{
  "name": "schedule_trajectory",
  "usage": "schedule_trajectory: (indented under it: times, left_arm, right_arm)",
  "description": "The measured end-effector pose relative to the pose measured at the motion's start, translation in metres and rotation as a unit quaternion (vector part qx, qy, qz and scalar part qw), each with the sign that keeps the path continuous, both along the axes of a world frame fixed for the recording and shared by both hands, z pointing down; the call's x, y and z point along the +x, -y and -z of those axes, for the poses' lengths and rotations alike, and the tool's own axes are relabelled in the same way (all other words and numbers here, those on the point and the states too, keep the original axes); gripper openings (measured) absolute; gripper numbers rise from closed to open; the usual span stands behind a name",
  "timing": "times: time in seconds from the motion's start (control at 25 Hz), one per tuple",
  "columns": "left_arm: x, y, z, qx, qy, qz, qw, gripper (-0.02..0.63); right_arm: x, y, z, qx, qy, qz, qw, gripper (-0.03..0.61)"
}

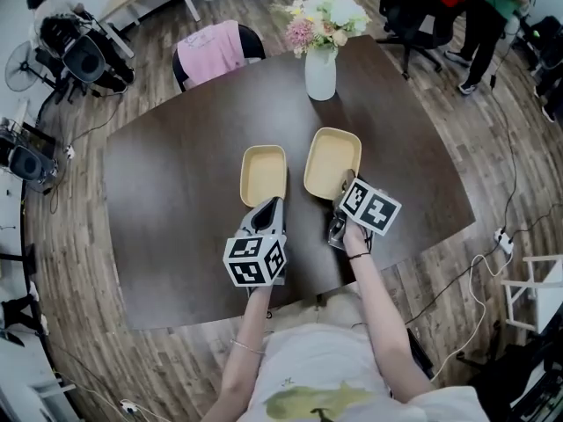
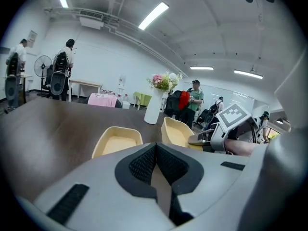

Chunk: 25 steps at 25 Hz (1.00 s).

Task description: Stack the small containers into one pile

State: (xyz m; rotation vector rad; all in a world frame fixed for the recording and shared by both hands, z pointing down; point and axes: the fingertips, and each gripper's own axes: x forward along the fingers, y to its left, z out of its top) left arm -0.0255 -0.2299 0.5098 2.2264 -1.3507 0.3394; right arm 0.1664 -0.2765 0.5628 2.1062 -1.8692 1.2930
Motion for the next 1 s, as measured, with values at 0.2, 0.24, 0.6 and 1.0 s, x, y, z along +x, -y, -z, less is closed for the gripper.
schedule_trajectory:
  times: [0.2,0.24,0.6,1.0]
  left_arm:
    - [-0.033,-0.002,-0.001,0.000,-0.001,0.021,0.9998,0.025]
    - [-0.038,-0.003,-0.002,0.001,-0.002,0.024,0.9997,0.025]
    - [-0.085,-0.012,-0.002,0.003,-0.001,0.053,0.9986,0.025]
    - [-0.127,-0.011,-0.009,-0.003,-0.002,0.078,0.9970,0.025]
  right_arm:
    - [-0.042,0.007,0.008,0.012,0.015,0.025,1.000,0.046]
    - [-0.049,0.008,0.009,0.014,0.017,0.030,0.999,0.046]
    - [-0.113,0.014,0.022,0.034,0.034,0.072,0.996,0.046]
    - [-0.164,0.019,0.014,0.026,0.035,0.099,0.994,0.046]
